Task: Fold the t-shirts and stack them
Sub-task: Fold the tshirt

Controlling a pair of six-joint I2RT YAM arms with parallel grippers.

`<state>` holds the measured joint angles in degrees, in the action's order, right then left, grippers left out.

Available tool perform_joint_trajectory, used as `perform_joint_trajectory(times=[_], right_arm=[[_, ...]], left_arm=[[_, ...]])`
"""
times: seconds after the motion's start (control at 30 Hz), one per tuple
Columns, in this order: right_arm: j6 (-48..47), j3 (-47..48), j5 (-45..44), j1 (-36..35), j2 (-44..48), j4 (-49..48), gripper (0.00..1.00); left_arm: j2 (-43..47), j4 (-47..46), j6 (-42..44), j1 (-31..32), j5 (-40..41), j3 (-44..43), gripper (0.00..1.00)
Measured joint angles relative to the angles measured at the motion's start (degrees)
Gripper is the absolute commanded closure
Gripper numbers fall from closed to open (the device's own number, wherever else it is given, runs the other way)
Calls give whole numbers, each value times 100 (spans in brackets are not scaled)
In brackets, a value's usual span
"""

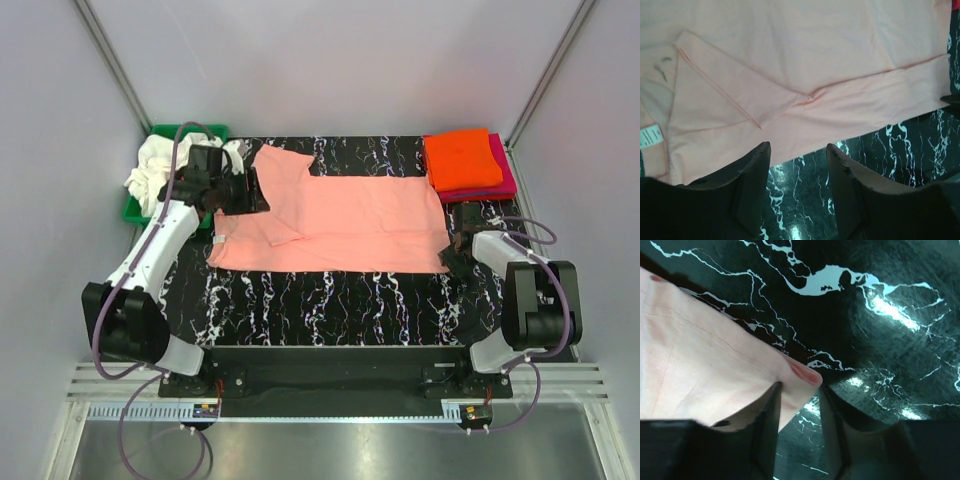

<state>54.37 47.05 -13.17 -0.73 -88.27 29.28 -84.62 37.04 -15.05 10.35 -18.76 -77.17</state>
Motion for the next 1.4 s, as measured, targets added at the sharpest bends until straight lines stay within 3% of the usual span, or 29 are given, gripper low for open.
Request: perform_joint_trajectory(times=[0.03, 0.07, 0.1, 0.23, 0.47, 0.63, 0.93, 1.03, 1.17, 1.4], right_arm=[[-4, -15, -20, 0, -13, -70, 76], [-11, -15, -52, 0, -31, -85, 93], [-4, -42, -81, 0, -33, -140, 100], [101, -334, -203, 0, 278, -275, 100], [160, -619, -841, 299, 1453, 605, 100], [199, -614, -1025, 839, 1513, 1091, 100], [398, -741, -1040, 1899, 1740, 1593, 95], [511, -776, -1067, 1978, 1919, 1720, 81], [273, -605, -918, 2002, 1939, 1738, 68], [-529, -361, 50, 2002, 2603, 1196, 63]], left_arm=[[87, 9, -2, -2, -17, 177, 47], [155, 24, -7, -7, -33, 339, 46], [225, 20, -7, -7, -35, 487, 46], [706, 50, -46, -22, 87, 981, 43], [2015, -201, -330, -22, 887, 1805, 40], [2039, -378, -778, -33, 1200, 1897, 43], [2312, -339, -2179, -33, 2157, 2704, 48], [2470, -247, -2540, -57, 2527, 2868, 46], [2743, -387, -2719, -79, 2527, 3283, 44], [2433, -656, -2927, -79, 2153, 3947, 45]])
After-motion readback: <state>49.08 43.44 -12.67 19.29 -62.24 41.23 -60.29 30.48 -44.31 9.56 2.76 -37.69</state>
